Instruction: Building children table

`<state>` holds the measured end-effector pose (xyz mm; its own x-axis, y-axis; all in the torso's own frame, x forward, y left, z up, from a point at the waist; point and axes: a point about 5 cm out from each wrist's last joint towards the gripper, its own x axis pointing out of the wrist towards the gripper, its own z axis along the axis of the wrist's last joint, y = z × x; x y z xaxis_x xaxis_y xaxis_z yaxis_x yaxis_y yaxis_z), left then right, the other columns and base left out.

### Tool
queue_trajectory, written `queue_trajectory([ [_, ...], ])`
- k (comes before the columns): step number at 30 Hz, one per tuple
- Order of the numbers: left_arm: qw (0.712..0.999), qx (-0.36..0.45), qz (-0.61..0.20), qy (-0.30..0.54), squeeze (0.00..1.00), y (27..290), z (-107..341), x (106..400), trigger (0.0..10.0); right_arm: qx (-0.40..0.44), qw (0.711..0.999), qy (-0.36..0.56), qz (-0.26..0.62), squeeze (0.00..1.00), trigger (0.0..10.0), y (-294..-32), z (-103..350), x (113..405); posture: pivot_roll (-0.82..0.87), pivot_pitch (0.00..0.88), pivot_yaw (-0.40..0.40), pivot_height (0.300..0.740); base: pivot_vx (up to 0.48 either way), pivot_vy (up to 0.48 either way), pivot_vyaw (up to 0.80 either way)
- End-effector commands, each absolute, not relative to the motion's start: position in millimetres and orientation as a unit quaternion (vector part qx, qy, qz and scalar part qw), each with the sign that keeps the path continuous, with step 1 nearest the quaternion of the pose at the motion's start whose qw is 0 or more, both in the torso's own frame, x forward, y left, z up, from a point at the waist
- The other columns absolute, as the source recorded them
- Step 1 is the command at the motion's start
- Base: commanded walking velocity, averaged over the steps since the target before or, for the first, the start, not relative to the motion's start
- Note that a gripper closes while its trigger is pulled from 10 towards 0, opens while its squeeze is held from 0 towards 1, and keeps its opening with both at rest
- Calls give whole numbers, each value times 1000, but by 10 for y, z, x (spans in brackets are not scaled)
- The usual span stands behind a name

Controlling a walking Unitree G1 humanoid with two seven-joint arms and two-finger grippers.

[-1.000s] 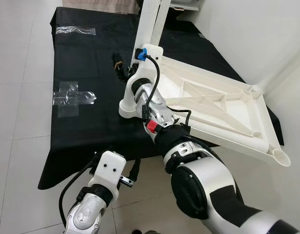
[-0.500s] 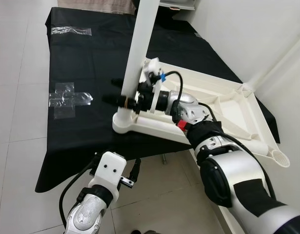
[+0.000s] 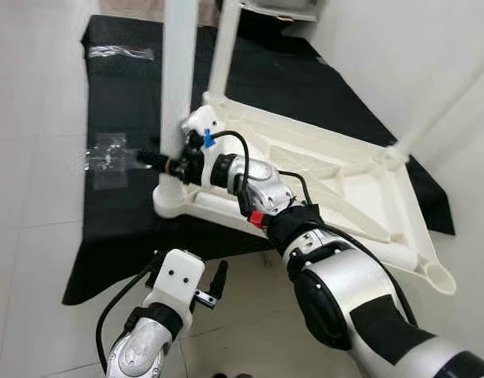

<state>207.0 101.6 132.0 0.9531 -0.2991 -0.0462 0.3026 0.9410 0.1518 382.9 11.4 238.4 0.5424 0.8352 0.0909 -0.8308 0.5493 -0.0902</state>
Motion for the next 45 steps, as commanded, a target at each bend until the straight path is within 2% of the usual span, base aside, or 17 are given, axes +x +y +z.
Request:
queue_trajectory([
  [1, 985, 71, -160, 12, 0, 972, 1316, 2052, 10000, -26, 904, -87, 418, 0, 0, 39, 2533, 3907, 131, 120, -247, 740, 0, 0, 0],
  [2, 985, 71, -160, 12, 0, 972, 1316, 2052, 10000, -26, 904, -87, 418, 0, 0, 39, 2533, 3907, 131, 120, -247, 740, 0, 0, 0],
  [3, 984, 71, -160, 12, 0, 971, 1315, 2054, 10000, 1, 932, -86, 353, 0, 0, -11, 2577, 3967, 130, 122, -246, 740, 0, 0, 0],
  [4, 984, 71, -160, 12, 0, 971, 1315, 2054, 10000, 1, 932, -86, 353, 0, 0, -11, 2577, 3967, 130, 122, -246, 740, 0, 0, 0],
  [6, 984, 73, -159, 12, 0, 974, 1315, 2063, 10000, 69, 982, -60, 168, 0, 0, -155, 2622, 4077, 128, 128, -242, 740, 0, 0, 0],
  [7, 984, 73, -159, 12, 0, 974, 1315, 2063, 10000, 69, 982, -60, 168, 0, 0, -155, 2622, 4077, 128, 128, -242, 740, 0, 0, 0],
  [8, 984, 73, -159, 11, 0, 975, 1316, 2066, 10000, 94, 989, -42, 108, 0, 0, -196, 2611, 4094, 128, 128, -242, 740, 0, 0, 0],
  [11, 984, 75, -159, 12, 0, 976, 1314, 2070, 10000, 130, 990, -30, 44, 0, 0, -189, 2613, 4083, 128, 128, -242, 740, 0, 0, 0],
  [14, 984, 76, -159, 12, 0, 978, 1316, 2080, 10000, 157, 987, -26, 27, 0, 0, -97, 2627, 4047, 130, 135, -238, 740, 0, 0, 0],
  [15, 984, 76, -159, 12, 0, 980, 1317, 2085, 10000, 171, 984, -21, 46, 0, 10000, -10, 2629, 4020, 132, 137, -239, 740, 0, 0, 0],
  [18, 984, 77, -159, 12, 0, 983, 1317, 2090, 10000, 183, 981, -16, 66, 0, 10000, 86, 2633, 3990, 133, 136, -238, 740, 0, 0, 0],
  [19, 984, 77, -158, 12, 0, 988, 1317, 2089, 10000, 183, 978, -29, 91, 1000, 10000, 143, 2655, 3966, 129, 133, -239, 740, 0, 0, 0],
  [23, 985, 75, -158, 12, 0, 996, 1314, 2090, 10000, 183, 974, -59, 122, 1000, 10000, 200, 2693, 3925, 124, 129, -238, 740, 0, 0, 0],
  [24, 985, 75, -158, 13, 0, 996, 1312, 2092, 10000, 181, 972, -75, 130, 0, 10000, 186, 2711, 3918, 128, 127, -236, 740, 0, 0, 0],
  [32, 984, 75, -159, 13, 0, 1012, 1308, 2099, 10000, 140, 967, -133, 166, 0, 10000, 36, 2635, 3878, 125, 126, -235, 740, 0, 0, 0],
  [35, 984, 76, -159, 14, 0, 1000, 1305, 2099, 10000, 91, 966, -160, 179, 0, 10000, -175, 2411, 3805, 121, 125, -224, 740, 0, 0, 0],
  [45, 984, 79, -161, 15, 0, 997, 1297, 2101, 10000, 56, 968, -151, 193, 0, 10000, -504, 2053, 3705, 127, 122, -219, 740, 0, 0, 0],
])
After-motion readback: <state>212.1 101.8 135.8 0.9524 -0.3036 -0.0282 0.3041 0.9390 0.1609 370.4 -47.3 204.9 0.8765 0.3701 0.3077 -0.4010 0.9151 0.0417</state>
